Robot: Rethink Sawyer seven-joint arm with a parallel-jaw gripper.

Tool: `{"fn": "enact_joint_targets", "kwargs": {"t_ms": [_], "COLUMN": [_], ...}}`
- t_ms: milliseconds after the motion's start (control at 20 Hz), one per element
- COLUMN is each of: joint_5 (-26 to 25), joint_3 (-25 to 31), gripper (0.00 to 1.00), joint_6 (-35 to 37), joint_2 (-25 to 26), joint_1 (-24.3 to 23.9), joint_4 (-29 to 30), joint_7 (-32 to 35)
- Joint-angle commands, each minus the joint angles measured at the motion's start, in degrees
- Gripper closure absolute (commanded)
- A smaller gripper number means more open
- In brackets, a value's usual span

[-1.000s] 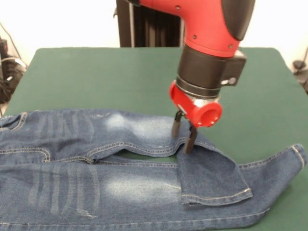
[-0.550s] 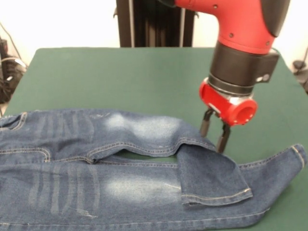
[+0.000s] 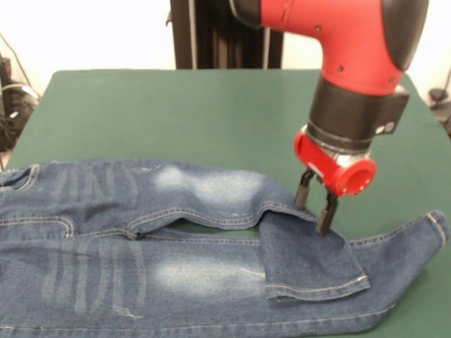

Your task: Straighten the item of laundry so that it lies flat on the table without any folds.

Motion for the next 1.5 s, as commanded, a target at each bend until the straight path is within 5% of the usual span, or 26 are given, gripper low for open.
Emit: {"fn": "enact_joint_targets", "kwargs": {"t_ms": [50, 600, 650, 1200, 1500], "joint_5": [3.34, 2.92, 2.91, 2.41, 2.71], "joint_3": [6.64, 3.88, 3.51, 3.84, 6.08], "gripper": [0.00, 0.00, 1.00, 1.00, 1.00], "joint_6": [-3.92, -5.37, -5.36, -5.81, -4.97], "joint_2": [7.15, 11.17, 11.26, 10.49, 3.18], "joint_1": [-0.82, 0.37, 0.63, 0.50, 0.22], "joint_4": [-1.58, -5.02, -5.10, -4.44, 3.01], "joint_7": [8.06, 8.39, 8.50, 7.39, 7.79]}}
